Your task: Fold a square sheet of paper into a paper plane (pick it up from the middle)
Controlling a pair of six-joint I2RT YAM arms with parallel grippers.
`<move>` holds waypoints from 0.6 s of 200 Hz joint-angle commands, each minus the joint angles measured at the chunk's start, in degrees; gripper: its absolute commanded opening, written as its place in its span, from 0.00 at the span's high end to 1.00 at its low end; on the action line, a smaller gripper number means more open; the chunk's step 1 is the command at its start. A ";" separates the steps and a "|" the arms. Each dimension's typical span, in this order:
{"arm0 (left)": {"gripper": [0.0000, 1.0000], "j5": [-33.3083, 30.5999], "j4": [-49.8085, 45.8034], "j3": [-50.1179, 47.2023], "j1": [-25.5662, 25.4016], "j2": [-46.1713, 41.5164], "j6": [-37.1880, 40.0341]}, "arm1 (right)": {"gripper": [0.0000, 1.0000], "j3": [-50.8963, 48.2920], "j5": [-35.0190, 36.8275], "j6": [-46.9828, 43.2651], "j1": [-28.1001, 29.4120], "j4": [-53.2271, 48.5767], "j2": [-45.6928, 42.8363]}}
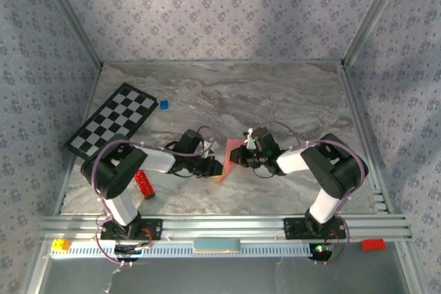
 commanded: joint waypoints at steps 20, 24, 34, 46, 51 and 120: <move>0.76 -4.90 -5.81 0.83 0.71 -4.81 0.86 | 0.90 1.09 3.05 0.04 0.42 -2.75 4.40; 0.75 -4.90 -5.45 0.78 0.79 -4.98 0.67 | 0.90 1.13 2.89 0.05 0.44 -2.75 4.51; 0.74 -5.02 -4.52 0.94 0.78 -5.07 0.20 | 0.90 1.35 2.83 0.08 0.44 -2.80 4.68; 0.73 -4.60 -4.43 1.63 0.82 -4.63 -0.02 | 0.90 1.52 2.79 0.07 0.52 -2.96 4.65; 0.73 -4.02 -4.44 1.98 0.74 -4.24 -0.02 | 0.90 1.61 2.81 0.10 0.53 -3.04 4.70; 0.73 -0.34 -2.19 1.97 0.86 -2.67 -0.86 | 0.90 1.53 3.14 0.23 0.61 -3.70 4.22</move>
